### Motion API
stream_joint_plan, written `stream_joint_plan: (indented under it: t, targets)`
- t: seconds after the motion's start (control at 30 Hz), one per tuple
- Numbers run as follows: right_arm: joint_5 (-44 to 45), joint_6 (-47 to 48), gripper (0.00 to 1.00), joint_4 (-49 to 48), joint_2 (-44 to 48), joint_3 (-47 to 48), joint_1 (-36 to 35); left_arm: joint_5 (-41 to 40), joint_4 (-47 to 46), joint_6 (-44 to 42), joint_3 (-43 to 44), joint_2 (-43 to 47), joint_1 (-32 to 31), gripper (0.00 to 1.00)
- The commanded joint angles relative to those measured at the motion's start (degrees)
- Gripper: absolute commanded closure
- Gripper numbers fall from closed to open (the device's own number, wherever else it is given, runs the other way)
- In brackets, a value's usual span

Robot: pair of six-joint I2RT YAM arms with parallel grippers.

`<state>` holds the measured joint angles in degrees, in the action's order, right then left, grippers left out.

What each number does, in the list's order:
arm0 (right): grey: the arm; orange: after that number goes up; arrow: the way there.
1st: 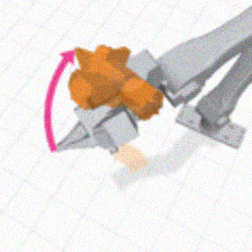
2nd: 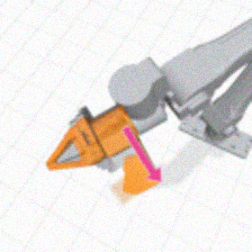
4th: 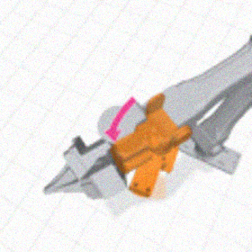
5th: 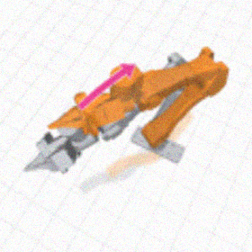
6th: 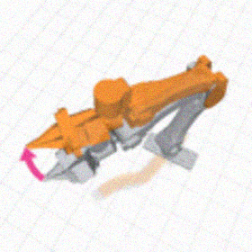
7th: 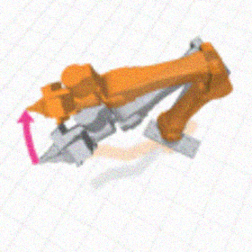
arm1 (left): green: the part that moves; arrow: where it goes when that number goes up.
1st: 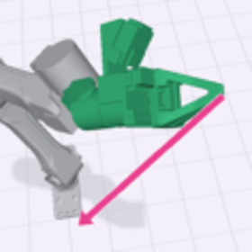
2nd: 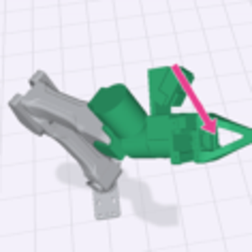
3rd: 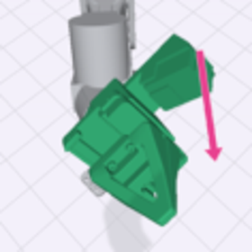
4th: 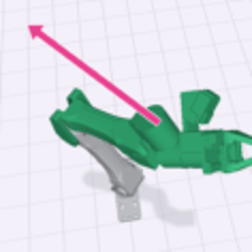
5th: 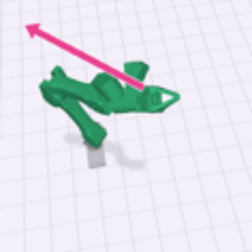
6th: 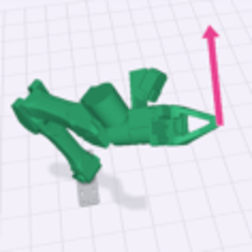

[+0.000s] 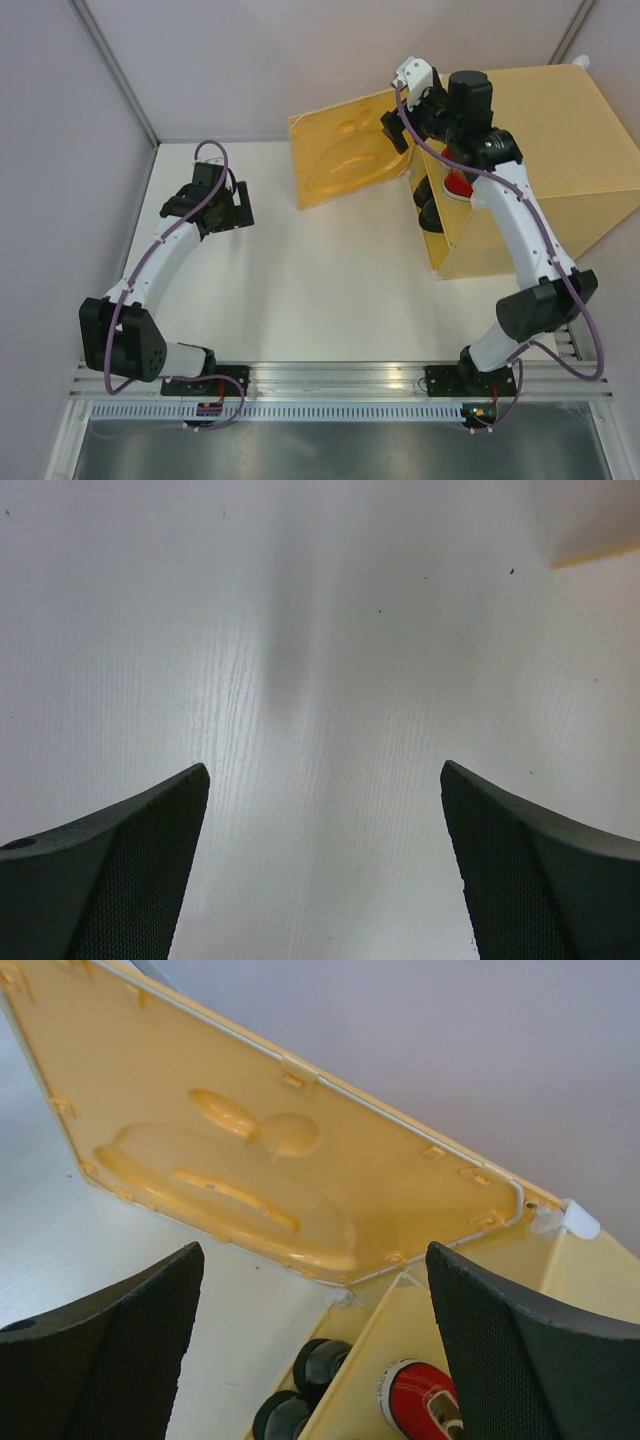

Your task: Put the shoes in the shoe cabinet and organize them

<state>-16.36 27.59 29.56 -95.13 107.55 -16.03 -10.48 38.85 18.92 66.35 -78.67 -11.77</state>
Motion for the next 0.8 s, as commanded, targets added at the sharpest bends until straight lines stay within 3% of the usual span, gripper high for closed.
stream_joint_plan:
  t: [0.0,0.23,0.57,0.77]
  targets:
    - [-6.5,-3.4,0.05,-3.4,10.8,-6.6,-0.1,2.3,-3.0,-1.8,-0.3,2.6,-0.4,0.01]
    - [-6.5,-13.6,0.04,-12.2,25.9,-19.8,-0.1,5.8,-4.3,-0.1,1.2,1.3,-1.0,0.14]
    - [-2.3,-27.4,0.03,-18.5,40.9,-30.6,-0.1,4.8,-3.5,-0.2,1.7,3.1,-5.1,0.12]
    - [9.2,-34.4,0.02,-20.4,46.9,-35.6,-0.1,3.3,-1.8,-0.1,0.2,10.5,-5.2,0.09]
